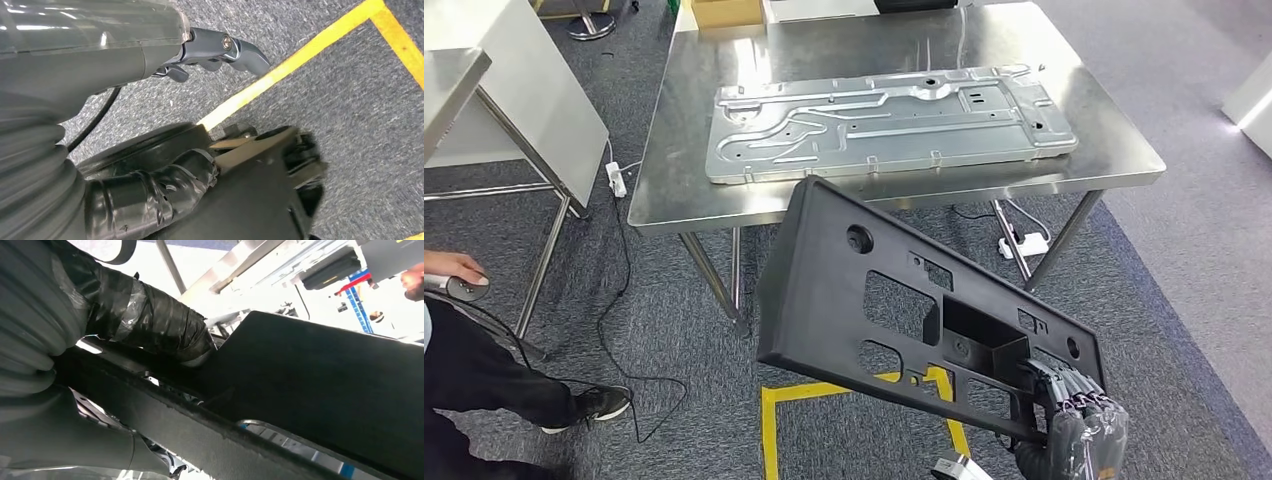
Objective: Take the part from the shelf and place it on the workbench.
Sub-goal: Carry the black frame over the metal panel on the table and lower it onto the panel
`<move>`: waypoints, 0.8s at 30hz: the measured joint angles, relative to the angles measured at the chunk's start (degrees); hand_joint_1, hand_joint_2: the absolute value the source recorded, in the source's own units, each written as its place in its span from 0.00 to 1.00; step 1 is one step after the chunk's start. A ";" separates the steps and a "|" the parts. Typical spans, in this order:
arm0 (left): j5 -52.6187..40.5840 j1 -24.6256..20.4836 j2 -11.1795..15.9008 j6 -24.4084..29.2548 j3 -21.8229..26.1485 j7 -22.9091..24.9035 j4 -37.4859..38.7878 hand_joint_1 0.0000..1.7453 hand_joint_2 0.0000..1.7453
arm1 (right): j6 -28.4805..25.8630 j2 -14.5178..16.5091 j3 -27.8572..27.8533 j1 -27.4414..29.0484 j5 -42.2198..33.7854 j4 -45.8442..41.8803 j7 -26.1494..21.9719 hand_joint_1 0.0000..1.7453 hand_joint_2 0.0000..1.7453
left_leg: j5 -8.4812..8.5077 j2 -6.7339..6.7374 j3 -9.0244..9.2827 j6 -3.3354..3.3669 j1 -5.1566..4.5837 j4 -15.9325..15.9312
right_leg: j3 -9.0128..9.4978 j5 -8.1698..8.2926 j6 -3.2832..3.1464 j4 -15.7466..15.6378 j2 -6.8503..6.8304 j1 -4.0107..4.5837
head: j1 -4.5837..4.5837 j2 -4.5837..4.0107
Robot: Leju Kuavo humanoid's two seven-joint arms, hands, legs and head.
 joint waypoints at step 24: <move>-0.40 -0.11 0.09 -0.61 0.21 -0.05 0.00 0.00 1.00 | 0.00 0.15 -0.26 -0.66 -0.78 0.32 -0.05 1.00 1.00 | 6.64 -0.04 8.16 0.88 -0.37 -16.30 | -0.71 -0.07 1.24 0.69 0.63 -0.22 | 0.10 0.00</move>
